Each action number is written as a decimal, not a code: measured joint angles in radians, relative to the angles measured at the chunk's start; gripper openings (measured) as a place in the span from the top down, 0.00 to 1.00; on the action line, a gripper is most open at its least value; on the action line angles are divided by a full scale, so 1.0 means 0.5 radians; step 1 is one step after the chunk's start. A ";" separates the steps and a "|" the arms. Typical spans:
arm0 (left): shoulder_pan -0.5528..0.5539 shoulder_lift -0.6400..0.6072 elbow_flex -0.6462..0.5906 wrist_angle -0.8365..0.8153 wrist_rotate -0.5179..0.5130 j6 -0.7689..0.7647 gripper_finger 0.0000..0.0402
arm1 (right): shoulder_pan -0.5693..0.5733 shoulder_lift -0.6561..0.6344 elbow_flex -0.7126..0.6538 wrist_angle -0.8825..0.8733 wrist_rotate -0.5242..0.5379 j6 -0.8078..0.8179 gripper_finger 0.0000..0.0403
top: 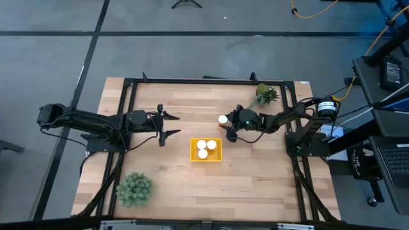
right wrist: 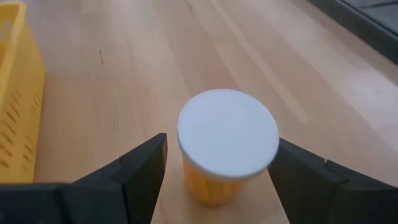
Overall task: Pick and place pill bottles into a basket
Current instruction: Put the orange pill bottle into the yellow bin
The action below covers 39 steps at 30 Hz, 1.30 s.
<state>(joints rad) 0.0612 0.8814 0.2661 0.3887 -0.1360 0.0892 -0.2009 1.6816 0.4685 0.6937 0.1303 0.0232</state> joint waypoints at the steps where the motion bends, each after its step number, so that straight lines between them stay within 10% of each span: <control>1: 0.000 0.000 0.000 0.000 0.000 0.000 0.38 | 0.000 0.016 0.014 -0.001 0.000 -0.008 0.33; 39: 0.000 0.000 -0.001 -0.009 0.000 -0.033 0.38 | -0.001 0.052 0.048 0.075 0.003 -0.061 0.45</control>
<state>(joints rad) 0.0610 0.8814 0.2657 0.3843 -0.1360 0.0729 -0.2012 1.7077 0.4927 0.7311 0.1318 -0.0072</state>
